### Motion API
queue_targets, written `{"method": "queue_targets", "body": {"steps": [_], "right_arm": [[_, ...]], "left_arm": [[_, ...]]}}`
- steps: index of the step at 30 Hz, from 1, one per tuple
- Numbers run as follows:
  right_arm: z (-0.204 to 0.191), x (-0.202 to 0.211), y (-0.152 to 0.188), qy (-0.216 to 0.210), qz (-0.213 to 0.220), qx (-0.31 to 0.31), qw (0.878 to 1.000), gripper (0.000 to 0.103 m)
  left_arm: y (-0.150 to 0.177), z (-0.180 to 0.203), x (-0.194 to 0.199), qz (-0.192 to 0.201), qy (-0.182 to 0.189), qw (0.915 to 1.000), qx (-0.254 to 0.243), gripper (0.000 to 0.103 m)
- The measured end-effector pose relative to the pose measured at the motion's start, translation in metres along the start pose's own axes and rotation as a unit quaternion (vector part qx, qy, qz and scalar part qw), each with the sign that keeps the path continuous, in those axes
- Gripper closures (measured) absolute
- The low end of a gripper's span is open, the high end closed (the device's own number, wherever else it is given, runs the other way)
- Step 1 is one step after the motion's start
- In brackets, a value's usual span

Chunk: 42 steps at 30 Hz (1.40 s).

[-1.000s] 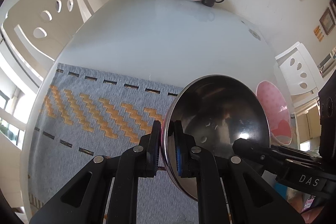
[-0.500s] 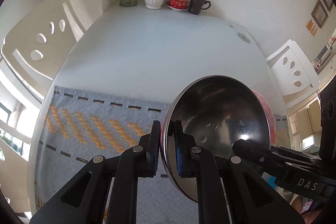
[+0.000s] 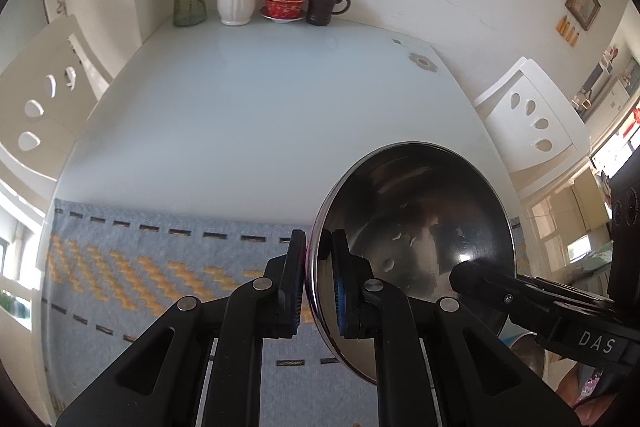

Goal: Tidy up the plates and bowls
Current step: 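Lift the pink-and-steel bowl with both tools toward the pink polka-dot bowl, then lower the pink-and-steel bowl into the pink polka-dot bowl and open both tools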

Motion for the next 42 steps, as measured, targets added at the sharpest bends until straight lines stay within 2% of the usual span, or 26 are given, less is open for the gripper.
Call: {"method": "queue_targets", "body": {"steps": [12,25,37,42], "right_arm": [[0.039,0.009,-0.013,-0.002,0.030,-0.026,0.999,0.076],[0.068,0.002,-0.018,0.018,0.032,-0.043,0.998,0.076],[0.079,-0.010,-0.019,0.040,0.024,-0.045,0.998,0.076],[0.080,-0.009,-0.020,0.040,0.026,-0.044,0.998,0.076]], "left_arm": [[-0.006,0.030,-0.025,-0.004,0.019,0.9997,-0.014,0.093],[-0.010,0.049,-0.050,-0.014,0.028,0.9990,-0.031,0.093],[-0.002,0.059,-0.068,-0.025,0.004,0.9974,-0.068,0.093],[0.000,0.070,-0.067,-0.021,-0.029,0.9936,-0.107,0.092]]}}
Point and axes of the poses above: each gripper's, at about its wrist camera, not at the fingertips, and x roughly against the way its jaws point, z to its right, y to its underside, the point moved 1 cm from there along -x, roughly the way its jaws point, and after that the axes turned 3 degrees about -y, right-handed, at the moved point
